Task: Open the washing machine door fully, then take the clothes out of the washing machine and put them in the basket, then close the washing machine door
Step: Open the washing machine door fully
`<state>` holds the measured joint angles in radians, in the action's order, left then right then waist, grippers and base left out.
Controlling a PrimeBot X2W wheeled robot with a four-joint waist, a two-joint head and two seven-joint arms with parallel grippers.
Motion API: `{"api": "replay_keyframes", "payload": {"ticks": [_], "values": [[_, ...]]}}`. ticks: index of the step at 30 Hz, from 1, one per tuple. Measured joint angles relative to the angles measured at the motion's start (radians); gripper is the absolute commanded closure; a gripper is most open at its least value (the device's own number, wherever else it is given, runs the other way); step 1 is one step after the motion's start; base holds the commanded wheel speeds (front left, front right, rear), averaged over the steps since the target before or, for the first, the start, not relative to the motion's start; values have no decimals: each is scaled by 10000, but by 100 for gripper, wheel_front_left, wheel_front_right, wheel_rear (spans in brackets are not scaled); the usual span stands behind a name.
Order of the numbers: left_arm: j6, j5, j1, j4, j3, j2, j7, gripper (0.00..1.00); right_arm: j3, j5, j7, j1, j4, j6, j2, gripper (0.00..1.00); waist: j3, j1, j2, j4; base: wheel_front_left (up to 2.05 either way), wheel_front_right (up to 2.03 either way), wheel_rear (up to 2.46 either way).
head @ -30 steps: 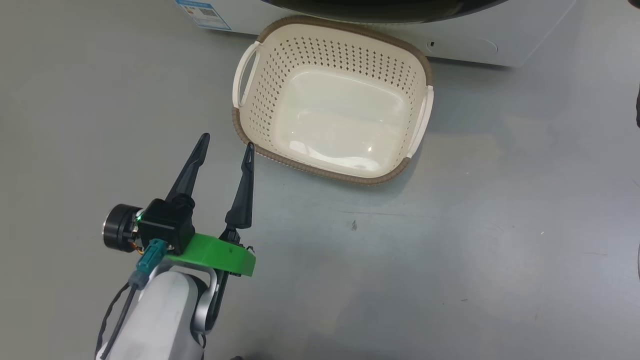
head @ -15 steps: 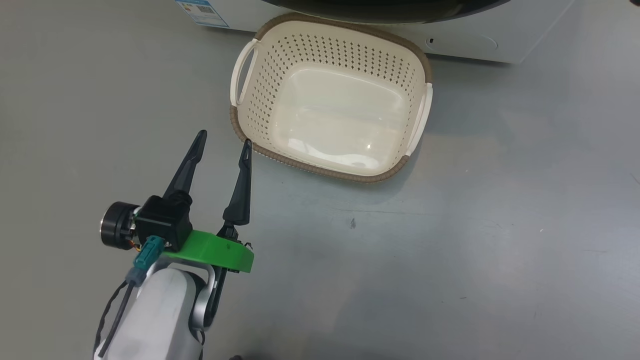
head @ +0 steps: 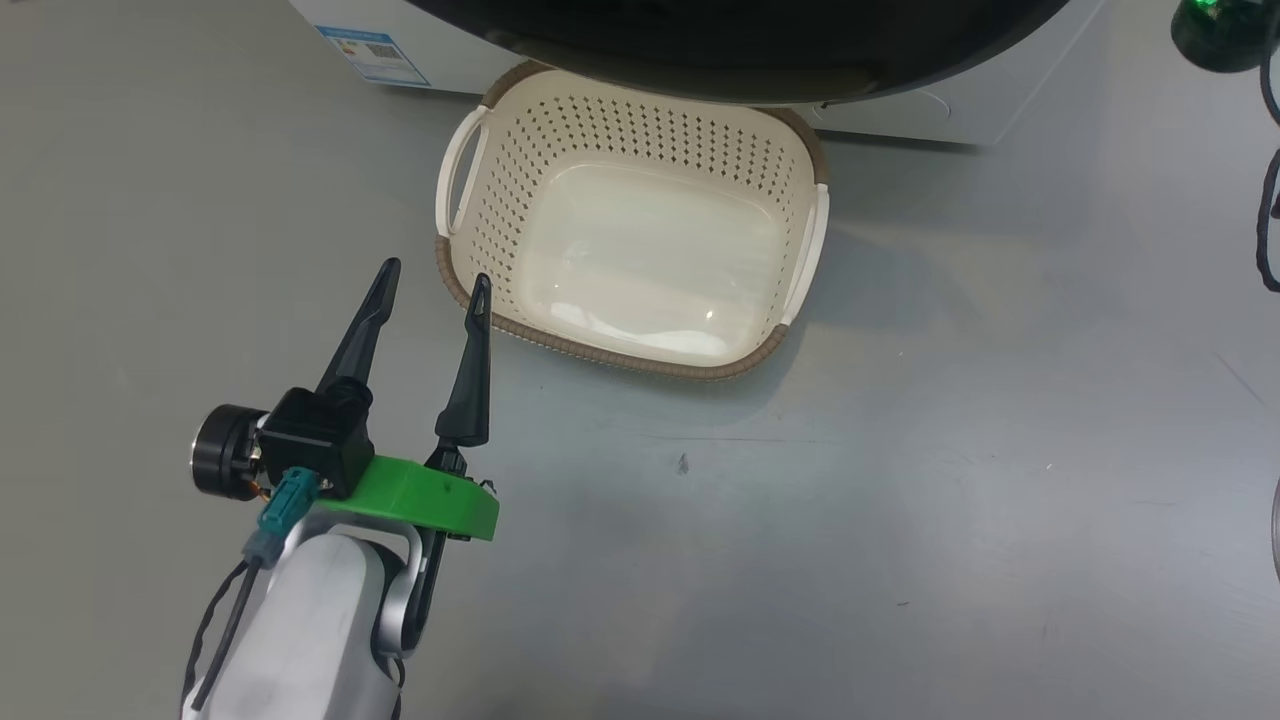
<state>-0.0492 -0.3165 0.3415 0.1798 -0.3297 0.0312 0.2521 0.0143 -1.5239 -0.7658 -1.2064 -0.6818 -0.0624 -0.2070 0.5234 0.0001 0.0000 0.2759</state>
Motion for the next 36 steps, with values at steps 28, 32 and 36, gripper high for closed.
{"api": "replay_keyframes", "payload": {"ticks": [28, 32, 36], "values": [[-82, -75, -586, 623, -40, 4, 0, 0, -614, -953, -2219, 2712, -278, 1231, 926, 100, -1653, 0, 0, -488, 0, 0, 0], [-84, -90, -770, 708, -56, 6, 0, 0, -802, -997, -2512, 3113, -186, 1325, 1028, 100, -1937, -1, 0, -477, 0, 0, 0], [-84, -140, -900, 742, -82, 8, 0, 0, -1011, -1127, -2815, 3411, 2, 1407, 1145, 100, -2204, 0, 0, -428, 0, 0, 0]]}}
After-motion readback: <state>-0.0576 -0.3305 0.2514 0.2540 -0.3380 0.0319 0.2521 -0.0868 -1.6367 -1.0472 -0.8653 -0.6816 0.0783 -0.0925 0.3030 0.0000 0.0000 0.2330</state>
